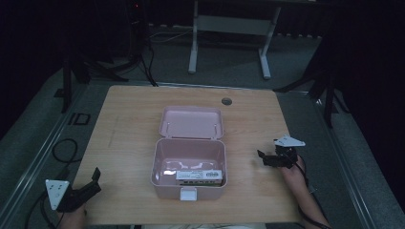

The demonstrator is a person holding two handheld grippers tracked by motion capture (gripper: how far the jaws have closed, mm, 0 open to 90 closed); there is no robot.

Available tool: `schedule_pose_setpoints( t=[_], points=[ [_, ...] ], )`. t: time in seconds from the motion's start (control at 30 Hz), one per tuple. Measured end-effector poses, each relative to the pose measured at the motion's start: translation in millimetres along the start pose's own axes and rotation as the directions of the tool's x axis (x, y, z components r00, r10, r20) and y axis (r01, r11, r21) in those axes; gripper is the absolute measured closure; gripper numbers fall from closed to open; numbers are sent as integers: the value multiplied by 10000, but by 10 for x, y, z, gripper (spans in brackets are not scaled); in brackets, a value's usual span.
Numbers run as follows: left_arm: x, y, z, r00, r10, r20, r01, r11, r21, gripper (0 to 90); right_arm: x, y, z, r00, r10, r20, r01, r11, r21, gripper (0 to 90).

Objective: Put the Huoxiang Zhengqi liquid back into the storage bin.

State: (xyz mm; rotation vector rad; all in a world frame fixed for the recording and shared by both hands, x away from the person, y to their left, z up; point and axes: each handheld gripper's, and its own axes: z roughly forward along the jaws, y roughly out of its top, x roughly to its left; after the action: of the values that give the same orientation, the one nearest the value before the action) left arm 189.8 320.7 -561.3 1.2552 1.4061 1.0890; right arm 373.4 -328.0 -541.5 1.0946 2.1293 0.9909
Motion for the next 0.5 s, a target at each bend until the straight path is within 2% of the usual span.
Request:
schedule_pose_setpoints(
  t=[0.13, 0.23, 0.3, 0.4, 0.5],
  points=[
    [-1, -1, 1, 10000, 13, 0, -13, 10000, 6, 2, -62, -91, -47, 9961, 751, 457, -748, 9972, -89, 126],
    [-1, -1, 3, 10000, 20, 14, -20, 10000, 15, 2, -138, -155, -56, 9887, 1366, 616, -1366, 9906, -46, 127],
    [-1, -1, 3, 10000, 37, 15, -37, 10000, 29, 2, -186, -187, -77, 9816, 1755, 753, -1745, 9845, -194, 132],
    [-2, -2, 4, 10000, 54, 30, -54, 10000, 38, 2, -261, -222, -115, 9694, 2348, 719, -2316, 9715, -502, 134],
    [-3, -4, 6, 10000, 53, 24, -53, 10000, 46, 2, -328, -260, -141, 9515, 2980, 768, -2928, 9535, -715, 133]
  ],
)
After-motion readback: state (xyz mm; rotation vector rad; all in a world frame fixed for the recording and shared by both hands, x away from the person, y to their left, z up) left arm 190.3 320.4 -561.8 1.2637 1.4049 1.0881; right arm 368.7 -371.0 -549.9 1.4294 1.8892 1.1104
